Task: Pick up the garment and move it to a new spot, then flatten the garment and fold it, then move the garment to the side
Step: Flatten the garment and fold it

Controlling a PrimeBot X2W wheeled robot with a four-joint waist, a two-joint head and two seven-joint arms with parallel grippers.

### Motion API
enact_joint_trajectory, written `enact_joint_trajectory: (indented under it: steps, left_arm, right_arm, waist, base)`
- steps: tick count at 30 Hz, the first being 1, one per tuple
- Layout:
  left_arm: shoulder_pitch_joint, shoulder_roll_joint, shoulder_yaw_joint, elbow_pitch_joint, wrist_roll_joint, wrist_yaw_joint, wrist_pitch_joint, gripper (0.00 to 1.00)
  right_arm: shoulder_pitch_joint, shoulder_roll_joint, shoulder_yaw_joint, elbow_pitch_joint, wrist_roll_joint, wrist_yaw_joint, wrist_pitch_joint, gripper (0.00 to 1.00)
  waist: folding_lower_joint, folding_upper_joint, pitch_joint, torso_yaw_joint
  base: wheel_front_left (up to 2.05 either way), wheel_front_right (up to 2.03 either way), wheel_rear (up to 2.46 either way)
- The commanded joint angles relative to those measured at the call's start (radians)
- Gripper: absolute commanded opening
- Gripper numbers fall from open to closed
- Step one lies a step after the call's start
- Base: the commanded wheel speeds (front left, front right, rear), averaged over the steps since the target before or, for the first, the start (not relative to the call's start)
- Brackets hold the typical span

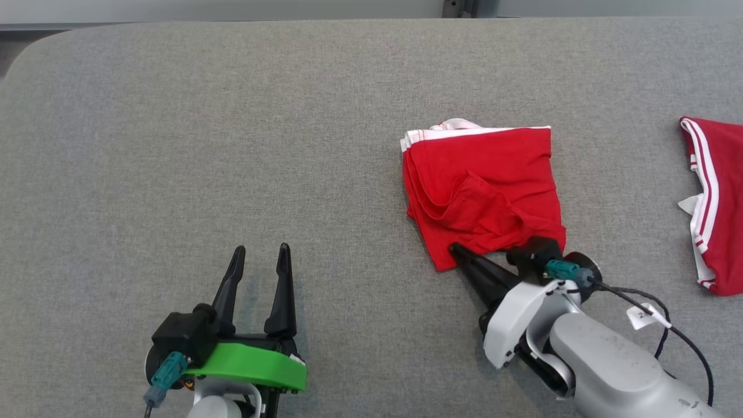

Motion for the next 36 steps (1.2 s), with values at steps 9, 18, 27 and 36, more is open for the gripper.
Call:
enact_joint_trajectory:
  steps: [9, 18, 27, 36]
  left_arm:
    - [0.056, 0.001, 0.012, 0.004, -0.025, 0.021, -0.003, 1.0]
    - [0.108, 0.001, 0.011, -0.011, -0.025, 0.035, -0.003, 1.0]
    - [0.06, 0.001, -0.002, -0.018, -0.016, 0.022, -0.003, 1.0]
    - [0.035, 0.001, 0.013, -0.007, -0.009, 0.013, -0.003, 1.0]
  right_arm:
    - [0.059, -0.009, 0.074, -0.077, 0.035, 0.0, -0.019, 0.0]
    - [0.071, -0.157, -0.065, -0.21, 0.001, 0.0, -0.004, 0.0]
    - [0.016, -0.229, -0.15, -0.184, -0.021, 0.0, 0.083, 0.0]
    - [-0.003, -0.248, -0.126, -0.131, -0.018, 0.0, 0.1, 0.0]
  waist:
    - [0.0, 0.0, -0.104, -0.021]
    - [0.0, 0.0, -0.17, -0.041]
    - [0.0, 0.0, -0.071, -0.003]
    - [0.0, 0.0, -0.03, 0.028]
  base:
    - [0.0, 0.0, 0.0]
    - [0.0, 0.0, 0.0]
    - [0.0, 0.0, 0.0]
    - [0.0, 0.0, 0.0]
